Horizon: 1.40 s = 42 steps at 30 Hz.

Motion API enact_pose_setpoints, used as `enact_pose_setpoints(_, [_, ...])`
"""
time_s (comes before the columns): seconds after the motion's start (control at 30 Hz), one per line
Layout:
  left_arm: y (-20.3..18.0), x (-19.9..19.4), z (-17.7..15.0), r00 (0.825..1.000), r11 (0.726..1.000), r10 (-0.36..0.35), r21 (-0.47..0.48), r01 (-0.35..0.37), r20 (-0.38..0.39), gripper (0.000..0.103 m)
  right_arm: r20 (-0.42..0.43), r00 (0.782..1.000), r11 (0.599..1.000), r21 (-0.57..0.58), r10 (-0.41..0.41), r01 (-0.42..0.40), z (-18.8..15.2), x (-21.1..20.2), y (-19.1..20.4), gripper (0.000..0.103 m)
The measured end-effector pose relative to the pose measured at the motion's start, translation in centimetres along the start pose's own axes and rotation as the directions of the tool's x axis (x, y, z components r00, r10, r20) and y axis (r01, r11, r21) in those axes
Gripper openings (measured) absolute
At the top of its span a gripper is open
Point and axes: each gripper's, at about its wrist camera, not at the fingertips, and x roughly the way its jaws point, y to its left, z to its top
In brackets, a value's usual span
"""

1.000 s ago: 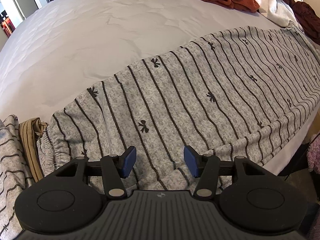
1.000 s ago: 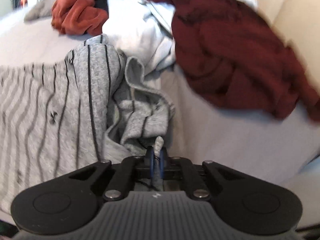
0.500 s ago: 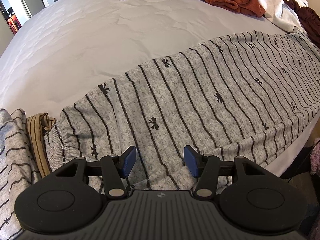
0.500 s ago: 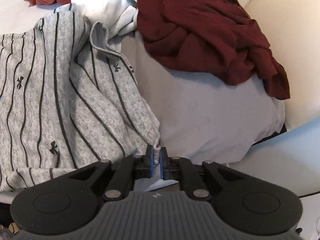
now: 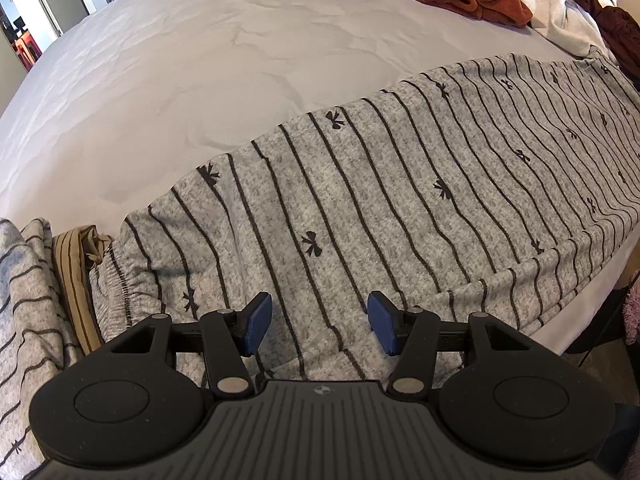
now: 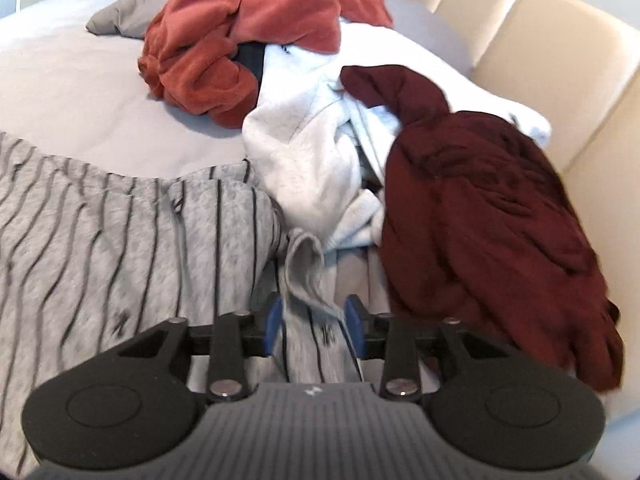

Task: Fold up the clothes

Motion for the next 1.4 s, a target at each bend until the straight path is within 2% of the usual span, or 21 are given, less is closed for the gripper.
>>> enact_pose_setpoints(0.07, [-0.1,0.1,0.2,1.0,1.0,0.001,0.006,-0.001,-0.003,0.051,-0.014,1.0,1.0,0.009,0.005,-0.005,0.8,2.1,-0.3,0.062])
enact_pose_setpoints(0.13, [-0.2,0.4,0.3,1.0,1.0,0.0,0.01,0.0,-0.007,0.051,-0.016,1.0,0.999,0.022,0.025,-0.025,1.2,3.4,-0.4,0.059])
enact_pose_setpoints(0.17, [-0.2,0.5,0.4,1.0,1.0,0.002,0.011,-0.002,-0.011,0.051,-0.017,0.999,0.999,0.032,0.037,-0.037,1.5,4.0,-0.5,0.052])
enact_pose_setpoints(0.2, [-0.2,0.7,0.5,1.0,1.0,0.004,0.011,-0.004,-0.015,0.051,-0.028,0.999,0.998,0.049,0.041,-0.04,1.7,4.4,-0.7,0.023])
enact_pose_setpoints(0.23, [-0.2,0.8,0.6,1.0,1.0,0.006,0.013,-0.006,-0.018,0.051,-0.041,0.998,0.997,0.068,0.044,-0.041,2.0,4.8,-0.9,0.007])
enact_pose_setpoints(0.27, [-0.3,1.0,0.7,1.0,1.0,0.009,0.015,-0.008,-0.021,0.051,-0.045,0.999,0.996,0.081,0.025,-0.021,2.2,5.0,-1.1,0.006])
enact_pose_setpoints(0.4, [-0.5,1.3,0.8,1.0,1.0,0.003,0.027,-0.003,-0.025,0.051,-0.036,0.997,0.994,0.085,-0.062,0.065,2.9,5.6,-1.8,0.006])
enact_pose_setpoints(0.53, [-0.7,1.6,0.8,1.0,0.999,0.005,0.044,-0.003,-0.03,0.051,-0.071,0.993,0.994,0.052,-0.094,0.098,3.2,6.7,-1.3,0.007])
enact_pose_setpoints(0.57, [-0.7,1.5,0.8,1.0,0.999,0.005,0.046,-0.004,-0.029,0.051,-0.081,0.991,0.993,0.036,-0.106,0.109,3.2,7.0,-1.0,0.014])
enact_pose_setpoints(0.6, [-0.7,1.5,0.7,1.0,0.999,0.005,0.047,-0.004,-0.025,0.051,-0.077,0.989,0.991,0.041,-0.122,0.126,3.2,6.6,-1.1,0.028])
enact_pose_setpoints(0.63, [-0.7,1.4,0.7,1.0,0.999,0.006,0.046,-0.005,-0.021,0.051,-0.071,0.988,0.988,0.049,-0.139,0.143,3.2,6.2,-1.4,0.033])
enact_pose_setpoints(0.7, [-0.6,1.2,0.5,1.0,0.999,0.01,0.042,-0.01,-0.012,0.051,-0.055,0.987,0.984,0.087,-0.154,0.158,3.2,5.0,-2.1,0.032])
enact_pose_setpoints(0.77, [-0.5,1.0,0.4,1.0,0.999,0.015,0.035,-0.015,-0.005,0.051,-0.033,0.991,0.982,0.137,-0.128,0.131,2.9,3.4,-2.9,0.03])
enact_pose_setpoints(0.87, [-0.3,0.8,0.2,1.0,1.0,0.013,0.028,-0.013,0.005,0.051,0.011,1.0,0.987,0.161,-0.021,0.019,2.2,1.0,-3.0,0.03])
enact_pose_setpoints(1.0, [-0.4,0.8,-0.1,1.0,0.999,0.013,0.032,-0.014,0.005,0.051,0.055,0.993,0.976,0.185,0.107,-0.115,1.0,-0.2,-2.0,0.033])
enact_pose_setpoints(1.13, [-0.7,0.5,0.3,1.0,0.999,0.012,0.036,-0.012,0.021,0.051,0.032,0.96,0.943,0.184,0.277,-0.278,0.9,0.8,0.4,0.035])
enact_pose_setpoints(1.27, [-0.8,0.3,0.3,0.999,0.999,0.017,0.03,-0.017,0.029,0.051,-0.004,0.904,0.899,0.109,0.427,-0.424,0.9,0.9,3.6,0.035])
enact_pose_setpoints(1.33, [-0.8,0.5,0.3,0.999,0.999,0.021,0.028,-0.022,0.026,0.051,-0.018,0.865,0.862,0.09,0.502,-0.498,0.8,0.7,4.6,0.036])
enact_pose_setpoints(1.4, [-0.9,0.6,0.3,0.999,0.999,0.023,0.028,-0.024,0.022,0.051,-0.04,0.806,0.806,0.088,0.59,-0.586,0.5,0.5,5.4,0.036])
